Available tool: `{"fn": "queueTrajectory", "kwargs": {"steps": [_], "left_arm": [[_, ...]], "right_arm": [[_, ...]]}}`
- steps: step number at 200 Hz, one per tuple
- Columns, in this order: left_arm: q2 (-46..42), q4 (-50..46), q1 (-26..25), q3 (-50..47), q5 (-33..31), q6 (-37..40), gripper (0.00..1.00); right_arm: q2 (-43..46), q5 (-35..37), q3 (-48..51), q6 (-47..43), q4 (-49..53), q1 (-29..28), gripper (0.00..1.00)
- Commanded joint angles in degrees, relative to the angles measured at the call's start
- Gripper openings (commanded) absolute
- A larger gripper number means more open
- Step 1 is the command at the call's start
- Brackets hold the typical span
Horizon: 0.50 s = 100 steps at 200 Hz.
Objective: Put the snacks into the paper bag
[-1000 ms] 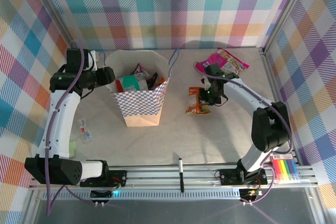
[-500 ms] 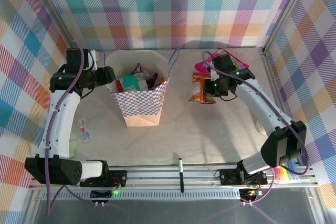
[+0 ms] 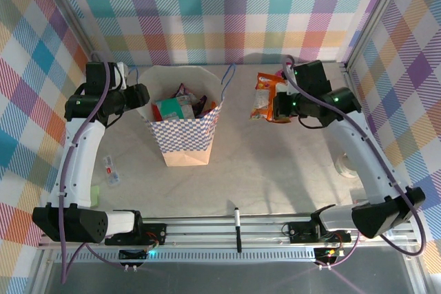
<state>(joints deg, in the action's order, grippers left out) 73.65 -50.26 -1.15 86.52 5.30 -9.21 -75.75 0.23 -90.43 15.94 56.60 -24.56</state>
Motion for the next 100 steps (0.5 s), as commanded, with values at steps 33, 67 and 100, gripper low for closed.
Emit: {"fn": "queueTrajectory", "kwargs": {"steps": [33,67,100], "left_arm": [[0.43,5.42,2.07,2.17,0.47,-1.72,0.50],[1.11,6.21,3.33,1.71,0.84,-3.30,0.28],[0.42,7.07,4.86,0.46,1.43,-4.99,0.13]], "right_arm": [[3.14,-0.23,-7.13,-1.11,0.05,-2.49,0.06],[2.77,-3.02,-9.96,-1.36,-2.66,-3.46,0.04],[-0.34,-5.30,-14.51,-2.01,-3.47,-5.05,0.04]]}}
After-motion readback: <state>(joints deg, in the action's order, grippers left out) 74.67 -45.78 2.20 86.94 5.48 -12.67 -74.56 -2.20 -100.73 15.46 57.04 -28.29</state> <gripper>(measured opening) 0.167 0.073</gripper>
